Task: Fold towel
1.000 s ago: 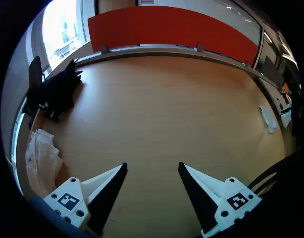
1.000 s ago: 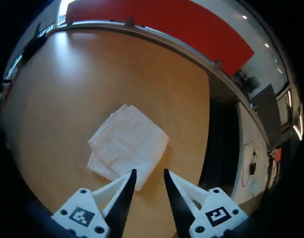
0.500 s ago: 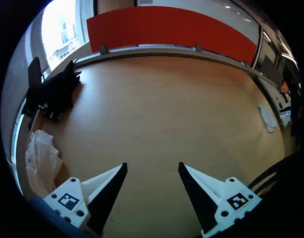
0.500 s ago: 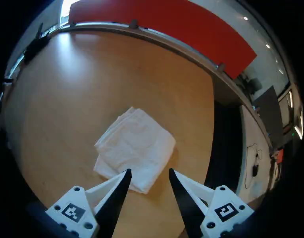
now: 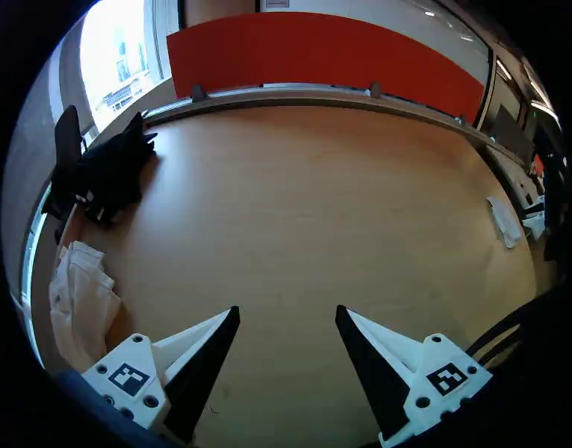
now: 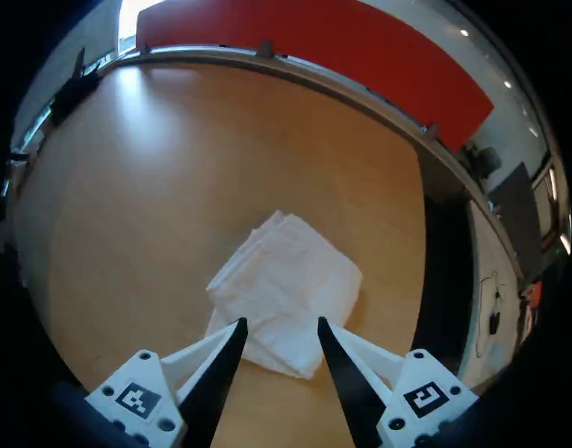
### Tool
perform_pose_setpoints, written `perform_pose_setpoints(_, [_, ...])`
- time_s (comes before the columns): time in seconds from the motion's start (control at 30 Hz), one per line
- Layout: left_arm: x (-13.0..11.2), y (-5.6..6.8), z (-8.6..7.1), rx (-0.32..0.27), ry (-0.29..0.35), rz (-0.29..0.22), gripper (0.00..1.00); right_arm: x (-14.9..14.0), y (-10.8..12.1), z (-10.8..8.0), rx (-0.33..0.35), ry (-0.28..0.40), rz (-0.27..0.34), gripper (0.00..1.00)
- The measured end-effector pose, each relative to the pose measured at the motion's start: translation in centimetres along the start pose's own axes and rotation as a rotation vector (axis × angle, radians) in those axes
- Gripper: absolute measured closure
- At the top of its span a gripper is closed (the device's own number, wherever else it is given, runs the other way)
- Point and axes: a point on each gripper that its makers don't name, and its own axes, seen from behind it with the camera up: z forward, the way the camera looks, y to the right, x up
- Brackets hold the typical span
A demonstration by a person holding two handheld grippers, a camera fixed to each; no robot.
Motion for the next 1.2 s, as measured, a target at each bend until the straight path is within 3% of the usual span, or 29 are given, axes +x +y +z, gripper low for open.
perform_pose_setpoints(0.57, [-1.2, -1.4, -1.1, 0.023, -0.002, -0.021, 0.05, 1.3, -5.8, 3.4, 0.081, 0.008, -0.014, 0.28])
perform_pose_setpoints(0.87, [-1.9, -2.0, -1.4, 0.034, -0.011, -0.034, 0.05, 1.5, -6.6, 4.2, 0.091, 0.004, -0.017, 0.28])
perform_pose_setpoints(1.2, [-2.5, -2.4, -1.5, 0.043, -0.021, -0.037, 0.05, 0.7, -7.0, 5.4, 0.084, -0.015, -0.015, 0.43])
